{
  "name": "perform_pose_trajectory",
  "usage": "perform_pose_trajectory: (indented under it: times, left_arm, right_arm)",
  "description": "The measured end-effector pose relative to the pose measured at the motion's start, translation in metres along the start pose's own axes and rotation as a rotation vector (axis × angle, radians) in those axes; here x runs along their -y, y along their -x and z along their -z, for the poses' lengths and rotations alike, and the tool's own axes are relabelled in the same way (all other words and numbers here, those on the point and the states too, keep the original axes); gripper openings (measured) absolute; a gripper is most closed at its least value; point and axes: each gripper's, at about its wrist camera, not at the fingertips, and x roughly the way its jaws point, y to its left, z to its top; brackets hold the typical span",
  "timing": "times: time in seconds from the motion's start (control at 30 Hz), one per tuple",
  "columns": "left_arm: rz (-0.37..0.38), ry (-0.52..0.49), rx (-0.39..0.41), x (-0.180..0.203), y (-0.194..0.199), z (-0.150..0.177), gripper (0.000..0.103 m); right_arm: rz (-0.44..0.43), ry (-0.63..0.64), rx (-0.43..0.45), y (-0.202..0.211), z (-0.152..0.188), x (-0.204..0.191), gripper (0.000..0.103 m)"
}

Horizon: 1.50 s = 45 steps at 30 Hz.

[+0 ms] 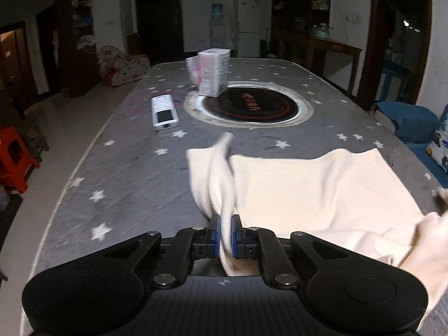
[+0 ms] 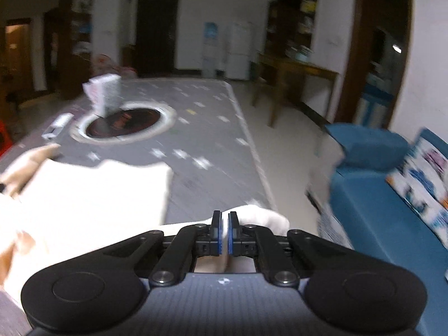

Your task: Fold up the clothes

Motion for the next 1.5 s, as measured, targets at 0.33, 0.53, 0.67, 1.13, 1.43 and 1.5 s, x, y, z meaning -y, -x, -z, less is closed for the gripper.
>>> perform_pose_trajectory:
  times: [0.33,0.53,0.67,1.13,1.43,1.5]
  left_arm:
    - [-0.037,-0.016,-0.087,-0.023,0.022,0.023,0.012]
    - [-0.060,-0.030,-0.069,-0.013,0.025,0.011,0.021]
    - [-0.050,-0.095,-0.042,0.013,0.019,-0.002,0.032]
    - [-0.001,-0.106,-0.076,0.046,-0.044,-0.030,0.033]
    - [0.003,-0.088,-0.097,0.045,-0.081,-0.043,0.033]
    - [-0.002,-0.090,-0.100,0.045,-0.089,-0.046,0.033]
  right_arm:
    - [0.120,-0.080,-0.136,0.013,0.054,0.041,0.002]
    - [0.052,-0.019,-0.087,0.011,0.030,0.027,0.005]
    - [-0.033,0.017,-0.074,-0.001,0.010,0.011,0.009]
    - [-0.213,0.088,-0.113,-0.057,-0.034,-0.048,0.025]
    - [-0.214,0.085,-0.160,-0.109,-0.046,-0.061,0.033]
    - [-0.212,0.084,-0.171,-0.118,-0.048,-0.061,0.034]
